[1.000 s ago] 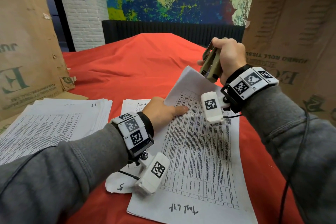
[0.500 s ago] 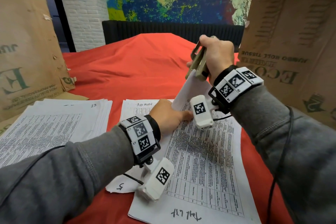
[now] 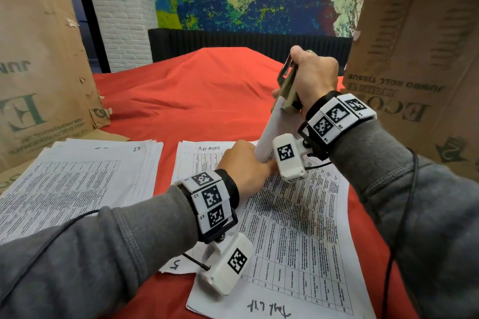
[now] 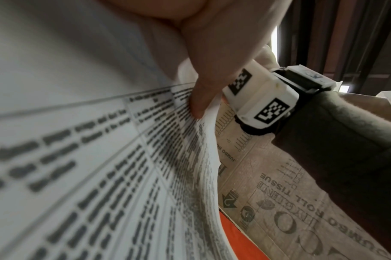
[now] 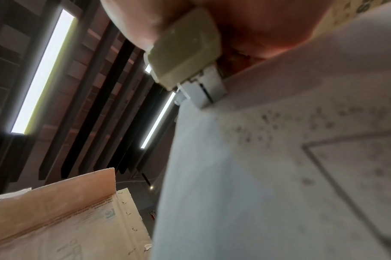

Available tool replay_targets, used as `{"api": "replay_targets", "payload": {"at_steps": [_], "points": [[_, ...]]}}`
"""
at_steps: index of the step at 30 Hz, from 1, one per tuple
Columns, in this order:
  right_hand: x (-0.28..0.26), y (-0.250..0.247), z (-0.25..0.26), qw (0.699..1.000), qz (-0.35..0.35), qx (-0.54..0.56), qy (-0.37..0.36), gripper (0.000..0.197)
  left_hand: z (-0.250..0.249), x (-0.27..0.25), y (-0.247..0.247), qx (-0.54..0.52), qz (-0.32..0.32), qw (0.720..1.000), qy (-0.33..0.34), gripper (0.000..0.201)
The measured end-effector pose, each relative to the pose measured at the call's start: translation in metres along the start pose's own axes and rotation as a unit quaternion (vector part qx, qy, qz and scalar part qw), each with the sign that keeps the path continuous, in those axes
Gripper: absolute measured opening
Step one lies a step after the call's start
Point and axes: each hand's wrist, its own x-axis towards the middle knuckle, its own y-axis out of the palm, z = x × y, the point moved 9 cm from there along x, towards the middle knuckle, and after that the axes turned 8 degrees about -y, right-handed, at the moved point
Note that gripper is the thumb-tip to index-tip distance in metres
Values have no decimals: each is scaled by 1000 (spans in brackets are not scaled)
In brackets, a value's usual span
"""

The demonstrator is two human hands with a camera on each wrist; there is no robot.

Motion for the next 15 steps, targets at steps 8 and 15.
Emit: {"api": "replay_targets", "payload": {"at_steps": [8,15], "points": [[3,3,2,1000,-1,9,2,32,-4,-6,-3,30,-16,999,3,34],[2,-4,1,999,-43,-16,0,34,-5,-9,-1,38,-29,999,6,20]]}}
